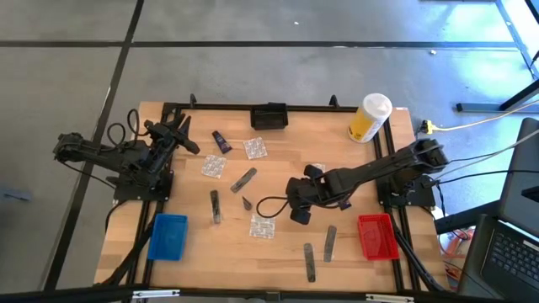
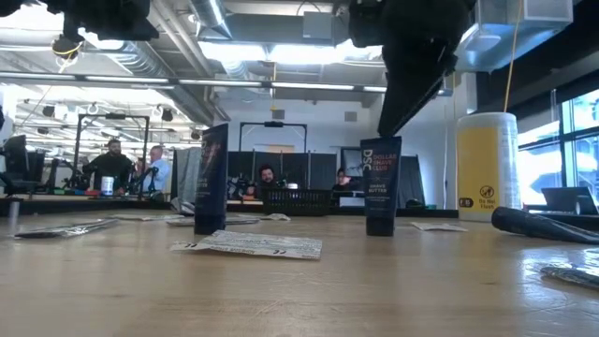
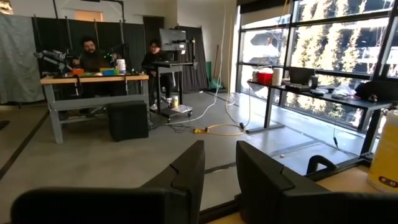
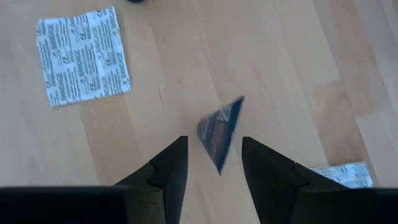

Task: Pick & Place Travel size toiletries
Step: Put the blue shave butter into the red bin

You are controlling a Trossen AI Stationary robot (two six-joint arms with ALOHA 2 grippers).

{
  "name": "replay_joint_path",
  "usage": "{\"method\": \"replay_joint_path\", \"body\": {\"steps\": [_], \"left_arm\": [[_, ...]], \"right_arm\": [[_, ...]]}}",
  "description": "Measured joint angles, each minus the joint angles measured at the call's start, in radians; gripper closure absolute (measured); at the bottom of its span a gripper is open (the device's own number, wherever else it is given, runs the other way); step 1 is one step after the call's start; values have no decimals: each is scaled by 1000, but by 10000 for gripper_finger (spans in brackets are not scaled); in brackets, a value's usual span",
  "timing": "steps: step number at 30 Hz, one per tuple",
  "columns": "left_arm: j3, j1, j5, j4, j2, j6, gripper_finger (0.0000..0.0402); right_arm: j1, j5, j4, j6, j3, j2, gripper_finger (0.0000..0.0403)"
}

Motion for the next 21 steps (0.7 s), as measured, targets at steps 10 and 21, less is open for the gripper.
{"method": "replay_joint_path", "body": {"steps": [10, 21], "left_arm": [[0, 0, 0, 0, 0, 0, 315], [0, 0, 0, 0, 0, 0, 315]], "right_arm": [[0, 4, 8, -15, 0, 27, 270], [-28, -5, -1, -15, 0, 30, 384]]}}
